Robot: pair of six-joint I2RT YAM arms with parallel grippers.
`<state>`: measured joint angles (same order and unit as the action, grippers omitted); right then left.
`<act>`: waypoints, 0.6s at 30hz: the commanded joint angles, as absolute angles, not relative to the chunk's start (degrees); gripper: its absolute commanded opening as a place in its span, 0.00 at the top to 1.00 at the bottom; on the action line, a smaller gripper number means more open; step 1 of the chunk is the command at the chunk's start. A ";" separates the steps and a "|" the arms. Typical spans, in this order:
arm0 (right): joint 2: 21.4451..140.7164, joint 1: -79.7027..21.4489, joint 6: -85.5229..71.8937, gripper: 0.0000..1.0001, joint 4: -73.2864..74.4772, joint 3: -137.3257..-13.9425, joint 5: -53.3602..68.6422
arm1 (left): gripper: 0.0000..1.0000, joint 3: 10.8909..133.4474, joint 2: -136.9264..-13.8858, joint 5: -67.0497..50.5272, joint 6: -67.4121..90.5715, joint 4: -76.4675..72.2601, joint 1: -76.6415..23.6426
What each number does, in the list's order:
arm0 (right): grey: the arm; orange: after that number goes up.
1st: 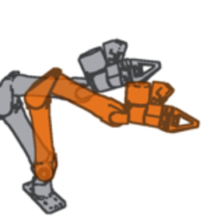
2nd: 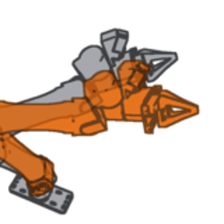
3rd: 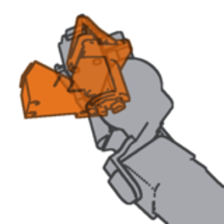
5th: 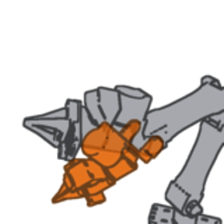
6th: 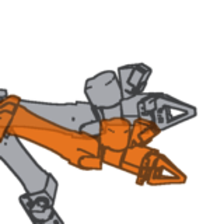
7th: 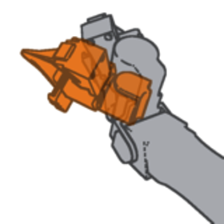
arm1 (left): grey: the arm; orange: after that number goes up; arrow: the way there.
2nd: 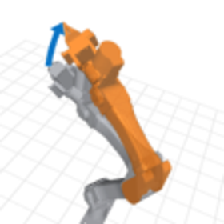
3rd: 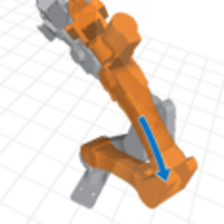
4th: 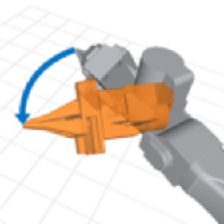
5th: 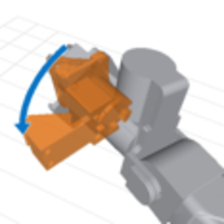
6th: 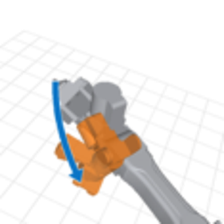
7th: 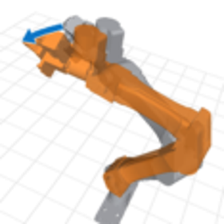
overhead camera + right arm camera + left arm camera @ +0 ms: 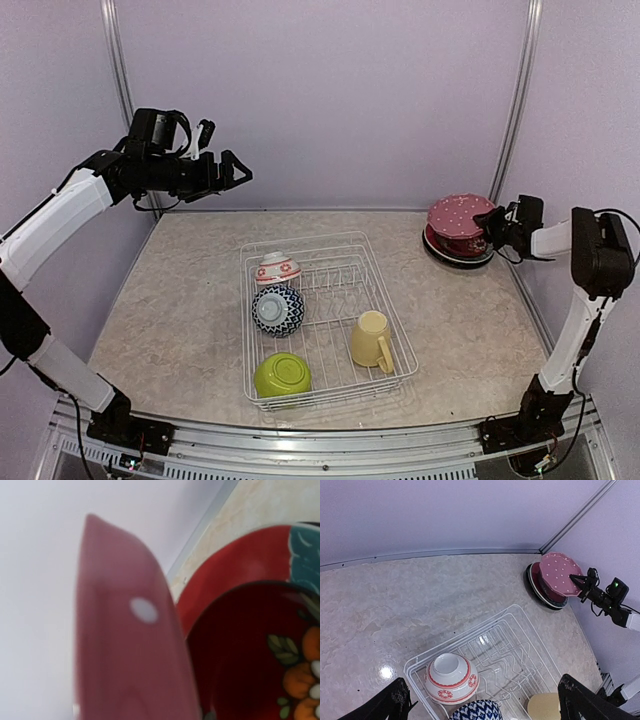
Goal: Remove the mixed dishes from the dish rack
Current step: Place the plate with another plate.
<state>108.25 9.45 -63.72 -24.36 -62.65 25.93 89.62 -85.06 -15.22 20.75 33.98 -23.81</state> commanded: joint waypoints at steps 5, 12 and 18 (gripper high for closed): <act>110.18 10.89 -64.00 1.00 -31.28 -66.35 29.06 | 0.01 90.18 -85.78 -16.05 20.74 34.45 -23.59; 111.29 10.91 -62.98 1.00 -30.15 -66.87 29.23 | 0.01 90.13 -85.70 -16.25 20.77 34.45 -23.61; 112.08 10.94 -62.49 1.00 -29.95 -66.39 29.34 | 0.01 90.18 -85.62 -16.18 20.82 34.41 -23.59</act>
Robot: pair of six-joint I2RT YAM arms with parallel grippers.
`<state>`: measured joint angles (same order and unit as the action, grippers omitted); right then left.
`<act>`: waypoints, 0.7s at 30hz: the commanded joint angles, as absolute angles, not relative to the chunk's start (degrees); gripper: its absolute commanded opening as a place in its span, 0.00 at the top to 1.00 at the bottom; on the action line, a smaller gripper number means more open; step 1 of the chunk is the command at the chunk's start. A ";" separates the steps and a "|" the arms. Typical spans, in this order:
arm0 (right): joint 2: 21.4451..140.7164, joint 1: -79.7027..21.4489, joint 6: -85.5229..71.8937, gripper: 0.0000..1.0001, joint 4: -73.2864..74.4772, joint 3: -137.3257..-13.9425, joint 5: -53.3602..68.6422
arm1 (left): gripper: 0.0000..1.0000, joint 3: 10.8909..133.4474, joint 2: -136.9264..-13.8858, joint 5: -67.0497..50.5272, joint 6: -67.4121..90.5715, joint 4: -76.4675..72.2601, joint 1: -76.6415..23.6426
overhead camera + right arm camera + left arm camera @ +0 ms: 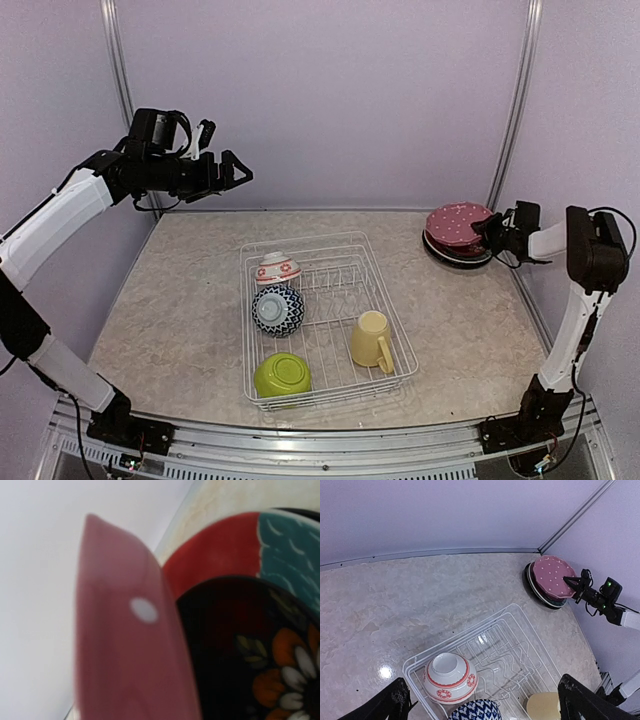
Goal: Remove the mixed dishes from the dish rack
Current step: Place the plate with another plate.
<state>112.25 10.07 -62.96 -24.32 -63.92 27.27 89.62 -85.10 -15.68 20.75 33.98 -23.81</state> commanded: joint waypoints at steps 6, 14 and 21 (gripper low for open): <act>112.61 10.96 -60.63 1.00 -27.66 -67.04 28.73 | 0.01 90.25 -85.56 -16.25 20.83 34.52 -23.57; 112.75 10.94 -56.38 0.90 -21.66 -68.90 27.31 | 0.01 90.26 -85.45 -16.21 20.80 34.54 -23.60; 111.43 10.98 -50.77 0.77 -12.71 -71.68 23.98 | 0.01 90.24 -85.26 -16.37 20.83 34.54 -23.56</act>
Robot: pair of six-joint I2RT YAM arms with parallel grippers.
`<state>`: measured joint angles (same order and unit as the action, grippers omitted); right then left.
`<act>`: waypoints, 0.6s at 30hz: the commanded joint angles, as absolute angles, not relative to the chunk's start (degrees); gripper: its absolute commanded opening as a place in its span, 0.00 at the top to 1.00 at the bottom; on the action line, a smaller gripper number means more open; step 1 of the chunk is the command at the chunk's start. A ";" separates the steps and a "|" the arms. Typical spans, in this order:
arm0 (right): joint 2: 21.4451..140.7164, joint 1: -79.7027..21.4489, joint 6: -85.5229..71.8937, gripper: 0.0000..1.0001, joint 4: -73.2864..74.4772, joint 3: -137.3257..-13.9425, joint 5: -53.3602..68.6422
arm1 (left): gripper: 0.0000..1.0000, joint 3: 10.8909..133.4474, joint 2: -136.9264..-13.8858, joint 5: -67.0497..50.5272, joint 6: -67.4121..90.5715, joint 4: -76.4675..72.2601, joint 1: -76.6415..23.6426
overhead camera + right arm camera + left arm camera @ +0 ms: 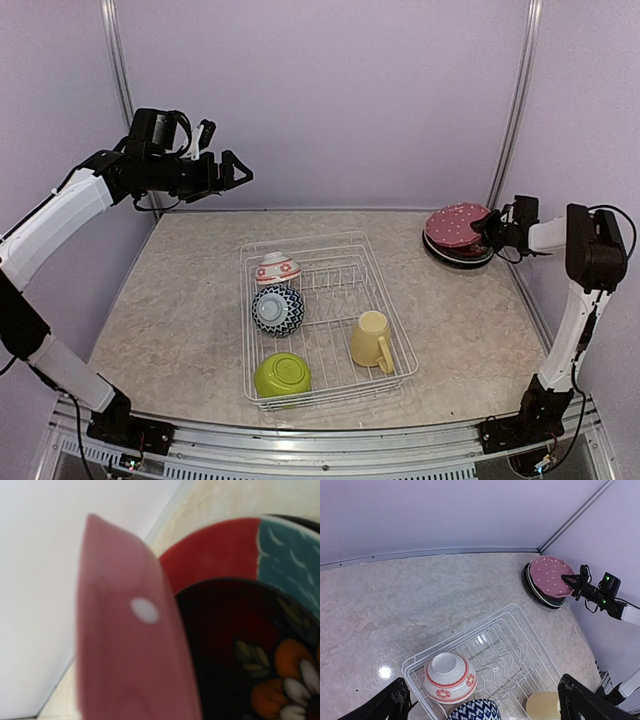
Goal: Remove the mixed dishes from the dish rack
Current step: Place the plate with another plate.
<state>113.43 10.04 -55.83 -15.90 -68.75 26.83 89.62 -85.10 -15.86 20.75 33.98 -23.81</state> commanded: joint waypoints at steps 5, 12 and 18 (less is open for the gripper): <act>110.96 10.92 -47.30 0.68 -7.34 -73.62 21.71 | 0.01 90.28 -85.25 -16.43 20.83 34.54 -23.65; 109.23 10.98 -43.99 0.59 -2.83 -74.38 18.49 | 0.01 90.29 -85.25 -16.43 20.83 34.54 -23.64; 105.71 10.97 -39.88 0.47 3.44 -74.35 13.55 | 0.01 90.33 -85.19 -16.60 20.92 34.54 -23.64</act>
